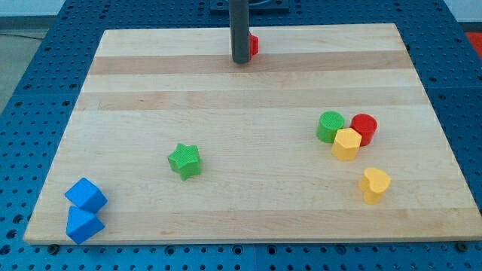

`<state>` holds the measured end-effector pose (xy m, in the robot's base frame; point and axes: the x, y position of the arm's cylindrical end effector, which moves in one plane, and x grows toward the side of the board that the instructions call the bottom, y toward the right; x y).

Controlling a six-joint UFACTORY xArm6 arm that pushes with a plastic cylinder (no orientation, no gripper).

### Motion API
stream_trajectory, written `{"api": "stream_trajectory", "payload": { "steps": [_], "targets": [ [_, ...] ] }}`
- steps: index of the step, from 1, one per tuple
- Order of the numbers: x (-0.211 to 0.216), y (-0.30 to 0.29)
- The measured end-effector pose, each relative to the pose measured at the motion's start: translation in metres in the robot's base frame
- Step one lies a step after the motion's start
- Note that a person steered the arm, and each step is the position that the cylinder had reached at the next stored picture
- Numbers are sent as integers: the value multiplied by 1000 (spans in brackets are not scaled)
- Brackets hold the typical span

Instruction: Move the red circle to the bottom of the red star

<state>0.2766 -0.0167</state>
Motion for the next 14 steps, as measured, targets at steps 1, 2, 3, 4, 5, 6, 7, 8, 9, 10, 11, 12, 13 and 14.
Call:
{"api": "stream_trajectory", "payload": {
  "steps": [1,2,3,4,5,6,7,8,9,10,11,12,13,14],
  "targets": [
    [-18,1],
    [-18,1],
    [-18,0],
    [-17,-5],
    [32,4],
    [48,108],
    [66,236],
    [119,336],
    [199,344],
    [223,298],
    [207,250],
    [198,227],
    [202,208],
    [208,180]
  ]
}}
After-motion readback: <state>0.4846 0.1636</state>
